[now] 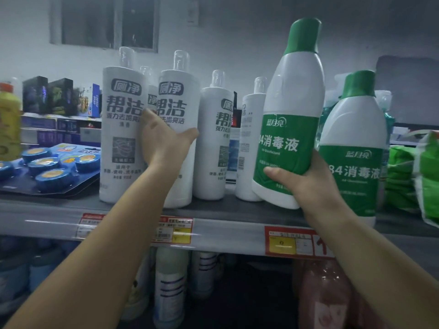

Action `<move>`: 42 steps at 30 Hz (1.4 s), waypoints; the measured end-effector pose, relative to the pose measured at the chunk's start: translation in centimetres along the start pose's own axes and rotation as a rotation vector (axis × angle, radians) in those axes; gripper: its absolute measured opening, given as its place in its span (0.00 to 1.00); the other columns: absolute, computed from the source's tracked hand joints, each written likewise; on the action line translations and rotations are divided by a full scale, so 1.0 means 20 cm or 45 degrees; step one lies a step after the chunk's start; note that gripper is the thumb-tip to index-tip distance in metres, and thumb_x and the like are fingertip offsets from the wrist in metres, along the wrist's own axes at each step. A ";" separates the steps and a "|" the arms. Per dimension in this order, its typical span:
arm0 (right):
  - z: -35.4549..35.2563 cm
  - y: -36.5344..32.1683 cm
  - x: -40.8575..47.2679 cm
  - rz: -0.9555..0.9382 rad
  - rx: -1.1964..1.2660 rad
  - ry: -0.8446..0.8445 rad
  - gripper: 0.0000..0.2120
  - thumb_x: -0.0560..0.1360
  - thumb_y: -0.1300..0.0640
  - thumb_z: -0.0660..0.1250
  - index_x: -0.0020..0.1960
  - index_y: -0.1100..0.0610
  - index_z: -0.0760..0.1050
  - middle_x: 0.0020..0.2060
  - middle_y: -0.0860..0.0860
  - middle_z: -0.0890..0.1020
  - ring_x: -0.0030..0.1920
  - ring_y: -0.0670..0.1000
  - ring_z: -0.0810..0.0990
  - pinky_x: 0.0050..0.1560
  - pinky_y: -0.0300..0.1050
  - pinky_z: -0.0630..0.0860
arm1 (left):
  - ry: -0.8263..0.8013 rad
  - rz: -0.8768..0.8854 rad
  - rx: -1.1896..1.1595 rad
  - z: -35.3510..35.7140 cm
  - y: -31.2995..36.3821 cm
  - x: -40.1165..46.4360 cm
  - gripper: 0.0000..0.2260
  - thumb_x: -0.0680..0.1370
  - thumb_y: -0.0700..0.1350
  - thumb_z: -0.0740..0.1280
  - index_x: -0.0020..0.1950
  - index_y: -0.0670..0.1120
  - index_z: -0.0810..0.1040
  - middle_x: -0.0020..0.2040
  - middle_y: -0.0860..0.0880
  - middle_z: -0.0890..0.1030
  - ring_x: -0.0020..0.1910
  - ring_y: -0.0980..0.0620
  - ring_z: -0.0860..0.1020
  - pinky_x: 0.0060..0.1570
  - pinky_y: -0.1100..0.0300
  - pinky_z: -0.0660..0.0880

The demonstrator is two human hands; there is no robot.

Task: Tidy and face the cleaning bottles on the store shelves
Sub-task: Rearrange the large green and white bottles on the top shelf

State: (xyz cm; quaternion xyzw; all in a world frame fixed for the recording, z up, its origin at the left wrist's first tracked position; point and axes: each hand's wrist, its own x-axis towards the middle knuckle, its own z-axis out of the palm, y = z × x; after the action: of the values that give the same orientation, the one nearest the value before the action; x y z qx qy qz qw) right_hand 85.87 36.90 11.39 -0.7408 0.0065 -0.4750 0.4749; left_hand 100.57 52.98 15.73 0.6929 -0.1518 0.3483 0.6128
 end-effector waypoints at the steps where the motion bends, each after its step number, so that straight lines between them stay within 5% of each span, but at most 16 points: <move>1: 0.00 0.01 0.00 0.004 0.013 -0.003 0.22 0.65 0.60 0.76 0.57 0.53 0.74 0.48 0.47 0.83 0.48 0.47 0.83 0.53 0.46 0.79 | 0.004 0.002 -0.009 0.00 -0.01 0.00 0.29 0.67 0.48 0.74 0.60 0.42 0.63 0.50 0.50 0.67 0.44 0.51 0.68 0.40 0.61 0.65; 7: 0.01 0.06 0.00 0.065 0.062 -0.015 0.19 0.66 0.61 0.76 0.51 0.47 0.74 0.47 0.46 0.83 0.48 0.46 0.82 0.49 0.41 0.77 | 0.032 0.073 0.071 0.02 -0.04 0.00 0.31 0.66 0.50 0.73 0.62 0.41 0.62 0.52 0.50 0.65 0.47 0.50 0.69 0.42 0.58 0.66; 14: 0.03 0.09 0.01 0.104 0.118 -0.037 0.16 0.67 0.63 0.74 0.48 0.47 0.76 0.44 0.45 0.84 0.45 0.44 0.83 0.46 0.38 0.77 | 0.071 0.152 0.147 0.07 -0.05 0.00 0.36 0.66 0.51 0.72 0.68 0.41 0.59 0.63 0.43 0.68 0.59 0.45 0.70 0.58 0.50 0.71; 18: 0.08 0.09 0.04 0.117 0.157 -0.062 0.16 0.67 0.63 0.74 0.51 0.50 0.77 0.45 0.46 0.84 0.45 0.45 0.83 0.47 0.41 0.78 | 0.057 0.142 0.075 0.08 -0.04 0.00 0.36 0.66 0.51 0.71 0.69 0.43 0.58 0.63 0.45 0.68 0.59 0.45 0.70 0.55 0.51 0.73; 24: 0.14 0.10 0.06 0.144 0.142 -0.094 0.17 0.67 0.64 0.75 0.51 0.49 0.76 0.46 0.47 0.84 0.47 0.48 0.83 0.49 0.43 0.78 | 0.042 0.195 0.198 0.09 -0.04 -0.02 0.39 0.69 0.52 0.69 0.73 0.42 0.52 0.70 0.43 0.63 0.67 0.44 0.64 0.62 0.48 0.68; 29: 0.14 0.12 0.06 0.180 0.110 -0.096 0.19 0.66 0.63 0.75 0.54 0.52 0.76 0.47 0.49 0.84 0.48 0.50 0.83 0.52 0.48 0.78 | 0.010 0.368 0.572 0.09 -0.04 -0.06 0.44 0.73 0.52 0.69 0.75 0.38 0.42 0.76 0.39 0.50 0.75 0.42 0.49 0.72 0.51 0.47; 32: 0.11 0.13 0.06 0.168 0.119 -0.081 0.20 0.66 0.64 0.75 0.56 0.54 0.77 0.47 0.49 0.84 0.48 0.50 0.83 0.51 0.47 0.78 | 0.090 0.656 0.757 0.12 -0.04 -0.13 0.40 0.72 0.50 0.68 0.74 0.38 0.48 0.75 0.35 0.51 0.74 0.38 0.48 0.72 0.48 0.44; 35: 0.08 0.14 0.06 0.124 0.090 -0.015 0.21 0.66 0.63 0.75 0.57 0.54 0.76 0.48 0.49 0.84 0.49 0.50 0.82 0.53 0.49 0.78 | -0.059 0.939 0.516 0.18 0.00 -0.22 0.25 0.73 0.43 0.66 0.68 0.39 0.63 0.69 0.38 0.67 0.69 0.41 0.63 0.69 0.48 0.62; 37: 0.05 0.14 0.05 0.060 0.028 0.047 0.23 0.66 0.62 0.76 0.59 0.54 0.75 0.49 0.49 0.83 0.50 0.49 0.82 0.54 0.49 0.78 | -0.330 0.836 0.238 0.24 0.06 -0.26 0.18 0.74 0.39 0.64 0.64 0.42 0.69 0.61 0.43 0.75 0.60 0.45 0.73 0.55 0.54 0.71; 42: -0.03 0.12 0.04 -0.072 -0.162 0.097 0.24 0.65 0.59 0.76 0.58 0.52 0.74 0.48 0.45 0.81 0.47 0.39 0.79 0.44 0.29 0.75 | -0.637 0.515 0.286 0.43 0.13 -0.26 0.23 0.77 0.44 0.65 0.68 0.41 0.61 0.56 0.44 0.72 0.49 0.51 0.70 0.45 0.61 0.65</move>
State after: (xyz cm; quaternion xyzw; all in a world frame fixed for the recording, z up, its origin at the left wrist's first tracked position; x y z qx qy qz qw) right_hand 86.83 34.81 10.28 -0.7508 0.0336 -0.5147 0.4126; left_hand 97.70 43.10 14.10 0.7759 -0.3924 0.2966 0.3949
